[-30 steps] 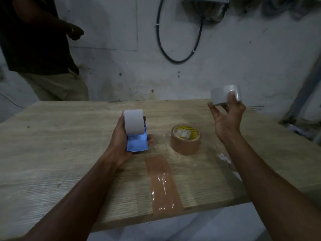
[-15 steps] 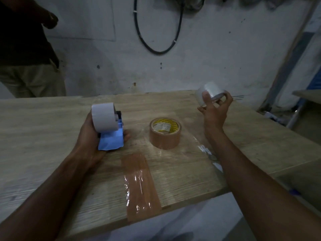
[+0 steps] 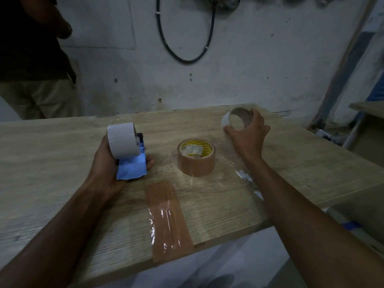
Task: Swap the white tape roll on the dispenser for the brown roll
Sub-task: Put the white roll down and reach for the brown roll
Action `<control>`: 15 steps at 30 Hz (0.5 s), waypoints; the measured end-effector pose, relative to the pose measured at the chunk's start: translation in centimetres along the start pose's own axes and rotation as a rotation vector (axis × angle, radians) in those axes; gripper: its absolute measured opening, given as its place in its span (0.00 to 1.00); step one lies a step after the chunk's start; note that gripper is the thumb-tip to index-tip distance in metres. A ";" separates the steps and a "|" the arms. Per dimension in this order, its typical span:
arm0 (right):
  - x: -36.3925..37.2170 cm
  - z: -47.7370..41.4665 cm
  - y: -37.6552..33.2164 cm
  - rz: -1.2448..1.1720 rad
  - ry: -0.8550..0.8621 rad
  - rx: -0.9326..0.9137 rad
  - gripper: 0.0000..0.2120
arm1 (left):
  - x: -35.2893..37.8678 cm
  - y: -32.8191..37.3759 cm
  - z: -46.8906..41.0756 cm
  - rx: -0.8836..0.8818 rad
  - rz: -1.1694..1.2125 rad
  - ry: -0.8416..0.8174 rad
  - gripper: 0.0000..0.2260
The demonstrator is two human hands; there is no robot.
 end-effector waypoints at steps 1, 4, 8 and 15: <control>0.1 0.0 0.0 0.026 -0.015 -0.005 0.43 | 0.1 -0.1 0.0 -0.006 0.003 -0.004 0.24; 0.3 0.0 0.1 0.071 -0.051 0.006 0.43 | 0.2 -0.1 0.0 -0.015 0.001 -0.006 0.25; 0.3 0.2 0.1 0.109 -0.080 0.025 0.42 | 0.2 0.0 -0.1 -0.012 -0.016 -0.005 0.26; 1.2 0.4 0.9 0.283 -0.198 0.076 0.41 | 0.3 -0.2 0.1 -0.018 0.002 -0.014 0.25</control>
Point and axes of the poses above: each hand's wrist, its own z-axis away from the middle knuckle, its own x-axis out of the palm, y = z × x, the point moved 8 cm from there along -z, towards the middle knuckle, and after that the axes turned 6 degrees about -x, right-handed, at the moved point
